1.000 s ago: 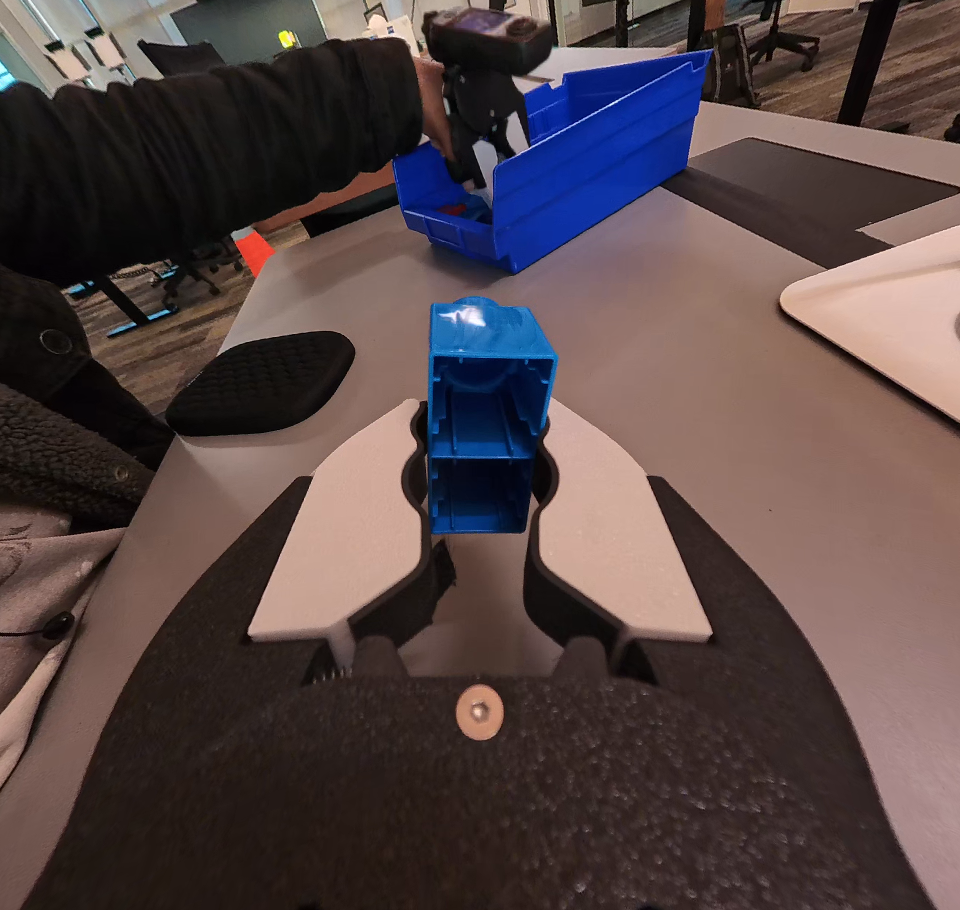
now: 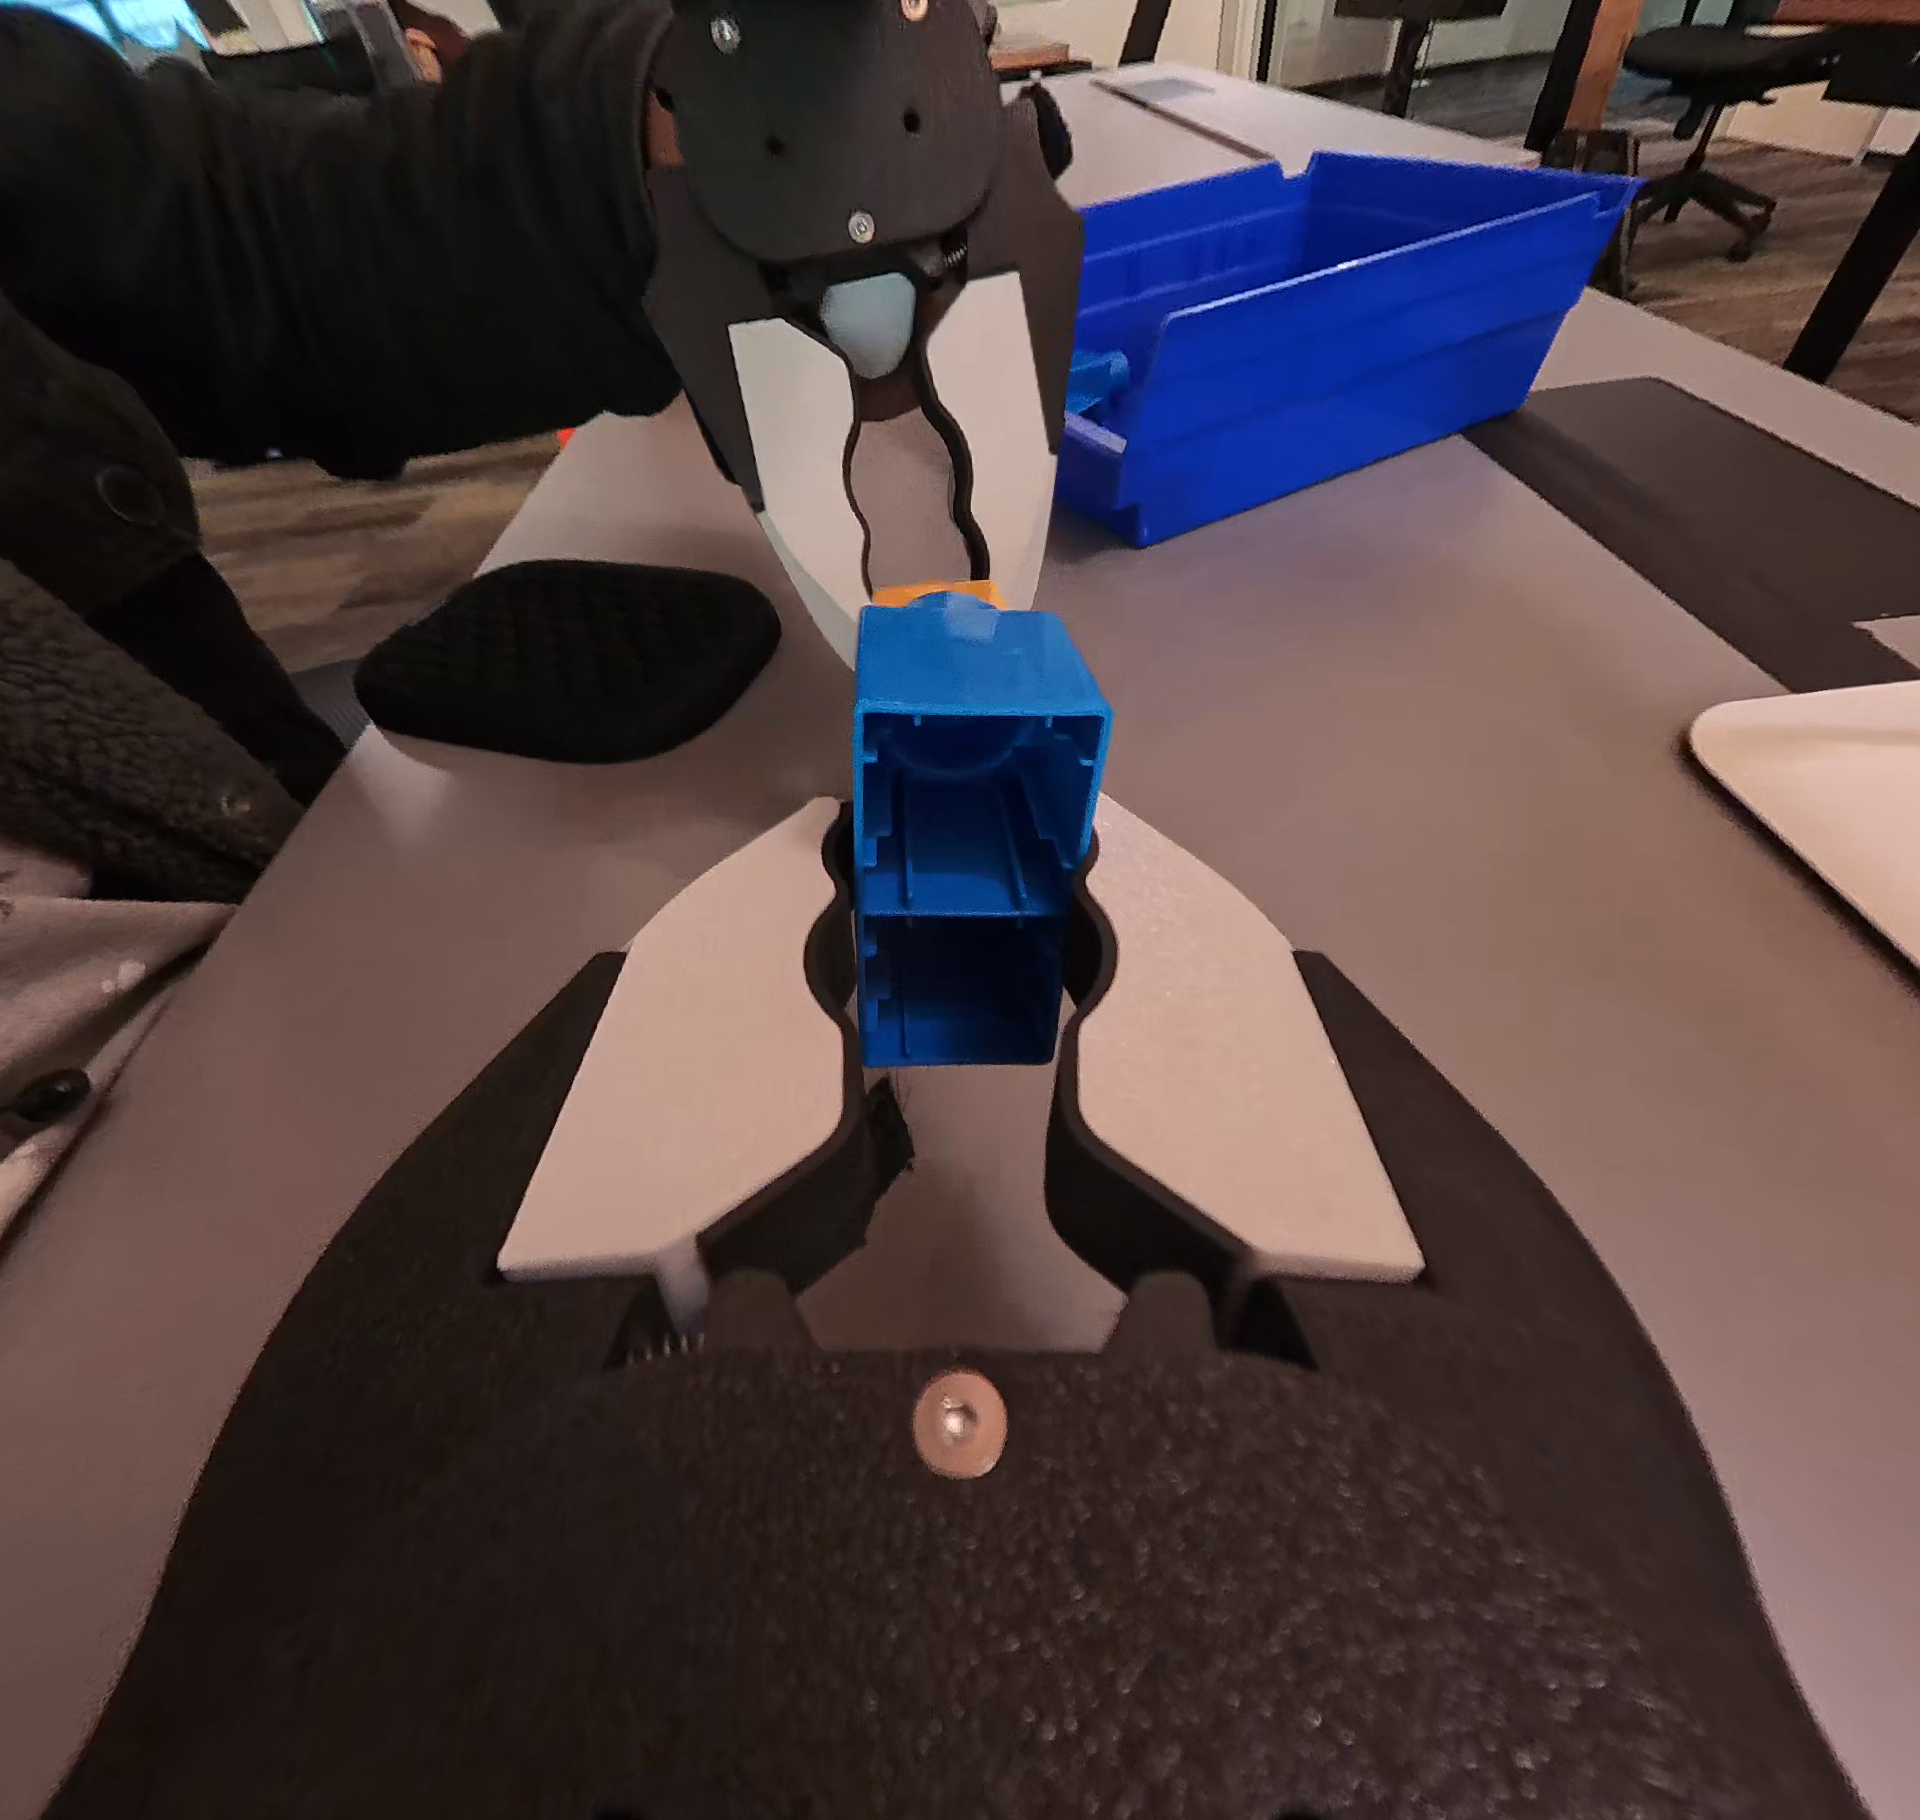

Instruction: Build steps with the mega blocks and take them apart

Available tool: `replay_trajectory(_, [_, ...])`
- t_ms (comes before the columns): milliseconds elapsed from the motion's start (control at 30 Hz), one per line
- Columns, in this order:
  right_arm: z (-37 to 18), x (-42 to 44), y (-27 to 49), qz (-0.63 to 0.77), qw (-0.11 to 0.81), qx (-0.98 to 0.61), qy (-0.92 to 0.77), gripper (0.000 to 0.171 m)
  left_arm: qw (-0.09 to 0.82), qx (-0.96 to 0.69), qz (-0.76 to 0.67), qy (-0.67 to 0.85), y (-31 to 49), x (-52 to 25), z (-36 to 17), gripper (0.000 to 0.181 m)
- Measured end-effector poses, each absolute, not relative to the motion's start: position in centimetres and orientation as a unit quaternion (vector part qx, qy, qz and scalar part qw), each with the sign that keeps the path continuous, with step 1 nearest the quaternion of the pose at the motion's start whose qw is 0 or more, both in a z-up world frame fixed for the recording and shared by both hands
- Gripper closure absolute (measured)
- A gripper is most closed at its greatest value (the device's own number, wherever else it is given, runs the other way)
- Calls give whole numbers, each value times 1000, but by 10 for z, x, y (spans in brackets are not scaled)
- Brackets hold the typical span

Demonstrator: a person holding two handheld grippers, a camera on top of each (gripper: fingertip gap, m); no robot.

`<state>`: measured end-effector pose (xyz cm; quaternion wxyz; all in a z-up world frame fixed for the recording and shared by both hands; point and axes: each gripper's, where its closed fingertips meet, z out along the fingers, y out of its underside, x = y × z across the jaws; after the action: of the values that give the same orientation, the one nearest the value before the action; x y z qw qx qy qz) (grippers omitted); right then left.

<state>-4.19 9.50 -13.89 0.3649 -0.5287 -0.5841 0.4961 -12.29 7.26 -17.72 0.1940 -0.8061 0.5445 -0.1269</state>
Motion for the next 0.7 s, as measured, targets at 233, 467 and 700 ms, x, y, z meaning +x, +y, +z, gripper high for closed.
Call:
replay_trajectory(233, [-151,-47,89,480,351,-532,-603,134,193,-809,-143,537,69,-109,-167,151])
replay_trajectory(467, [-153,-51,82,487,342,-528,-606,134,183,-815,-150,529,65,-101,-165,151])
replay_trajectory(700, [-140,-49,81,519,345,-519,-585,135,211,-812,-187,511,66,-93,-151,151])
